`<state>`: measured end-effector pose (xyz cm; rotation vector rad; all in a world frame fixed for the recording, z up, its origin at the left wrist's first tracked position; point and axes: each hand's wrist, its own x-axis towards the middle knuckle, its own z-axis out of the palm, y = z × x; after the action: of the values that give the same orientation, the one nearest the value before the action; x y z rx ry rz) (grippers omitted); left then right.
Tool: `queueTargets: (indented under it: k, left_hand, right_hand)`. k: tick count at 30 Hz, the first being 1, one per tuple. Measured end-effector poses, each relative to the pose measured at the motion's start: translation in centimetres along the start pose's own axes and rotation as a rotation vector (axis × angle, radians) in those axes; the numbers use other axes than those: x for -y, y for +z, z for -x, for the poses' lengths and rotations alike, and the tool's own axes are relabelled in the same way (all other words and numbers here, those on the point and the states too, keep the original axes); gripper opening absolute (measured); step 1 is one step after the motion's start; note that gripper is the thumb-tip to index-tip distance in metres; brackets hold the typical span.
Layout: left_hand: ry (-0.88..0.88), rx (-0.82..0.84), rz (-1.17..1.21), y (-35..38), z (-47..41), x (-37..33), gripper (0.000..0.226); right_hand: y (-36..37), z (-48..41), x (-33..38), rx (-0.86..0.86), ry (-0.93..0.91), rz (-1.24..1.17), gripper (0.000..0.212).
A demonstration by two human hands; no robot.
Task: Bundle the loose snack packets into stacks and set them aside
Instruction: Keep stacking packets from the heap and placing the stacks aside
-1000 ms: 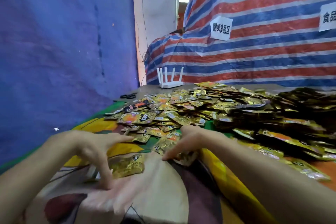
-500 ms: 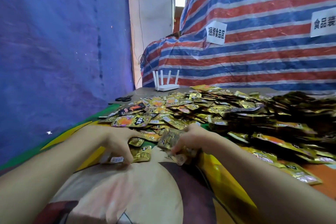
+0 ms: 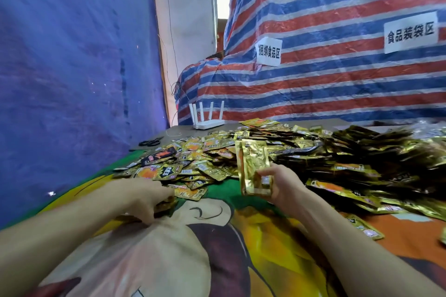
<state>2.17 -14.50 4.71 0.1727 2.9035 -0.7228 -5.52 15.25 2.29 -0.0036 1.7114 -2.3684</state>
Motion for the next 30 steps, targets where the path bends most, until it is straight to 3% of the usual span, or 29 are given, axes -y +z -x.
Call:
queueTargets:
  k: [4, 6, 11, 13, 18, 20, 23, 25, 30]
  left_hand:
    - [-0.116, -0.202, 0.042, 2.1, 0.1, -0.2, 0.046]
    - [-0.224, -0.317, 0.196, 3.4, 0.2, -0.5, 0.038]
    - [-0.280, -0.421, 0.256, 3.8, -0.3, -0.2, 0.029]
    - [-0.259, -0.557, 0.301, 2.4, -0.3, 0.0, 0.019]
    - [-0.226, -0.973, 0.680, -3.2, 0.0, -1.8, 0.011]
    - [-0.171, -0.990, 0.930, -4.8, -0.8, -3.4, 0.011]
    - [-0.108, -0.864, 1.189, -6.0, -2.8, -6.9, 0.016]
    - [-0.179, -0.854, 1.237, -6.5, -4.3, -9.1, 0.029]
    - [-0.355, -0.965, 1.687, -6.1, -6.2, -14.9, 0.037]
  right_hand:
    - [-0.2, 0.0, -0.4, -0.011, -0.030, 0.051, 0.018]
    - [-0.2, -0.2, -0.5, -0.039, -0.050, 0.087, 0.016]
    - [-0.1, -0.9, -0.7, -0.063, -0.042, 0.111, 0.016]
    - [0.0, -1.2, -0.9, -0.082, -0.029, 0.130, 0.014]
    - [0.3, -0.9, -0.8, -0.115, -0.041, 0.070, 0.008]
    - [0.4, -0.8, -0.6, -0.108, -0.078, 0.032, 0.011]
    - [0.4, -0.5, -0.5, -0.031, -0.146, -0.021, 0.020]
    - [0.3, -0.6, -0.6, 0.001, -0.182, -0.018, 0.022]
    - [0.4, -0.9, -1.0, 0.028, -0.203, 0.040, 0.023]
